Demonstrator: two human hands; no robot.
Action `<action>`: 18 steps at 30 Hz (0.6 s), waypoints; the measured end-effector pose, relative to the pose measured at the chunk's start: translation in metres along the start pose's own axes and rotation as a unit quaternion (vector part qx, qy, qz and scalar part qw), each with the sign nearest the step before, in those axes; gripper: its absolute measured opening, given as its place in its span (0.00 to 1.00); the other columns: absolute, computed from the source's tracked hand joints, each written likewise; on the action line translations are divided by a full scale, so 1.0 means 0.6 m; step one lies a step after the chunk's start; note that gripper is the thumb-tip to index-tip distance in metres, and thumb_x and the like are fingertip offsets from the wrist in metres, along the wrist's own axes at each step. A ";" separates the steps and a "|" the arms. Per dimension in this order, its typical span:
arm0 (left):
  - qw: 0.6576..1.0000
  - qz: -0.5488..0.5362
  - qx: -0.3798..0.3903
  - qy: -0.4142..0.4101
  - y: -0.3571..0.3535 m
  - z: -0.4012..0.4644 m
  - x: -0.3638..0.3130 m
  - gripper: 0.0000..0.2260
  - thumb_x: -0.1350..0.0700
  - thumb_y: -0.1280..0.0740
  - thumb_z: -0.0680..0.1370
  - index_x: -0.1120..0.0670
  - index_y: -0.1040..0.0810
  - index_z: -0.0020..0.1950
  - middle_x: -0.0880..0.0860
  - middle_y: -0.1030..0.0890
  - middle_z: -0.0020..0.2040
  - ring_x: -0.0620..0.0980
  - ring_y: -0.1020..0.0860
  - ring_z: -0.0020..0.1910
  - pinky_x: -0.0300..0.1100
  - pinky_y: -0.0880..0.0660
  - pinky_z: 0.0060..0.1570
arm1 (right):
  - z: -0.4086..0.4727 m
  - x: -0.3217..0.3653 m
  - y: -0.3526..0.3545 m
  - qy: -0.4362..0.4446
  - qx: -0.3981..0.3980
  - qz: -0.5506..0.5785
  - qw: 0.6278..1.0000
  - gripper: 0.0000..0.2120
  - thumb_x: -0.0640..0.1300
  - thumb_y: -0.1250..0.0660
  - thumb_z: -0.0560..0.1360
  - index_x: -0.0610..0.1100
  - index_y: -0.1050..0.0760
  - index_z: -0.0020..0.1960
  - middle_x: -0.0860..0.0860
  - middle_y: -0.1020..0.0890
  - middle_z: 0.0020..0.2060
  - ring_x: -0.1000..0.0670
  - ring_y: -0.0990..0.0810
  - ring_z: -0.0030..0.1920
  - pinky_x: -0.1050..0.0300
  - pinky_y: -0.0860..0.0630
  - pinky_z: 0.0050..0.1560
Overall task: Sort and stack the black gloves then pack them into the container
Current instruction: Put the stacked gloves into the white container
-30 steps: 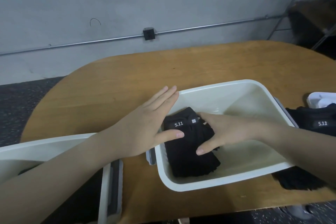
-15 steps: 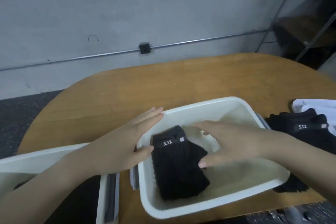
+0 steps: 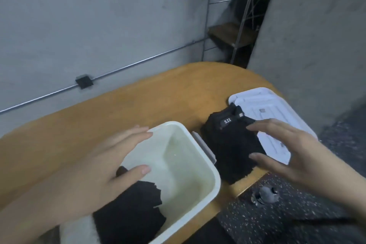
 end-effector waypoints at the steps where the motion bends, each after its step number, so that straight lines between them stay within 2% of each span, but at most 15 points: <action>1: 1.000 0.010 0.009 -0.018 -0.009 0.017 -0.027 0.33 0.23 0.50 0.71 0.27 0.45 0.76 0.23 0.51 0.77 0.27 0.54 0.77 0.35 0.48 0.75 | -0.016 -0.026 0.011 -0.027 -0.018 -0.012 0.999 0.25 0.67 0.35 0.74 0.60 0.26 0.68 0.71 0.26 0.63 0.69 0.26 0.61 0.66 0.28 0.58; 3: 0.997 0.026 0.039 -0.054 -0.030 0.052 -0.081 0.31 0.24 0.53 0.73 0.26 0.50 0.76 0.22 0.57 0.76 0.26 0.60 0.76 0.28 0.55 0.73 | -0.045 -0.071 0.023 -0.071 -0.035 -0.032 0.996 0.29 0.70 0.37 0.70 0.62 0.28 0.69 0.72 0.27 0.65 0.67 0.25 0.61 0.58 0.26 0.58; 5: 0.995 0.026 0.071 -0.065 -0.048 0.088 -0.123 0.28 0.26 0.52 0.76 0.25 0.53 0.75 0.22 0.59 0.75 0.29 0.62 0.77 0.33 0.55 0.75 | -0.064 -0.104 0.019 -0.099 -0.037 -0.032 0.994 0.33 0.72 0.39 0.69 0.61 0.29 0.70 0.72 0.28 0.65 0.65 0.26 0.62 0.56 0.26 0.60; 7: 0.994 0.014 0.089 -0.066 -0.060 0.130 -0.154 0.31 0.29 0.45 0.77 0.29 0.53 0.78 0.24 0.56 0.77 0.32 0.55 0.79 0.38 0.49 0.77 | -0.074 -0.130 0.005 -0.113 -0.035 -0.025 0.993 0.35 0.73 0.39 0.68 0.59 0.30 0.71 0.71 0.29 0.65 0.66 0.28 0.63 0.58 0.28 0.62; 9: 0.994 -0.003 0.099 -0.053 -0.072 0.180 -0.176 0.34 0.34 0.39 0.79 0.38 0.50 0.82 0.32 0.49 0.80 0.36 0.45 0.78 0.37 0.43 0.74 | -0.074 -0.147 -0.014 -0.114 -0.029 -0.015 0.993 0.35 0.73 0.39 0.70 0.59 0.32 0.73 0.71 0.30 0.66 0.66 0.29 0.64 0.63 0.29 0.63; 12: 0.993 0.007 0.118 -0.025 -0.098 0.264 -0.186 0.39 0.38 0.33 0.80 0.46 0.49 0.84 0.42 0.46 0.83 0.44 0.43 0.80 0.38 0.42 0.73 | -0.052 -0.160 -0.039 -0.109 -0.035 0.022 0.993 0.34 0.68 0.34 0.74 0.58 0.36 0.76 0.70 0.33 0.70 0.66 0.31 0.67 0.70 0.34 0.62; 15: 0.987 0.006 0.161 0.019 -0.134 0.332 -0.167 0.42 0.36 0.32 0.78 0.48 0.50 0.84 0.47 0.45 0.84 0.49 0.42 0.81 0.45 0.41 0.76 | -0.005 -0.160 -0.053 -0.087 -0.065 0.045 0.993 0.35 0.65 0.34 0.76 0.54 0.38 0.78 0.67 0.34 0.70 0.67 0.34 0.67 0.67 0.35 0.65; 18: 0.981 0.000 0.187 0.053 -0.163 0.377 -0.140 0.40 0.34 0.30 0.76 0.47 0.41 0.82 0.48 0.34 0.80 0.49 0.32 0.76 0.47 0.34 0.73 | 0.043 -0.166 -0.069 -0.088 -0.089 0.063 0.990 0.36 0.61 0.31 0.78 0.51 0.40 0.80 0.60 0.33 0.73 0.61 0.34 0.69 0.67 0.38 0.65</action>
Point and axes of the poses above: each hand's wrist, its own z-axis towards the middle knuckle, its own y-axis out of the back of the hand, x = y × z, the point moved 9 cm from there along z, towards the middle knuckle
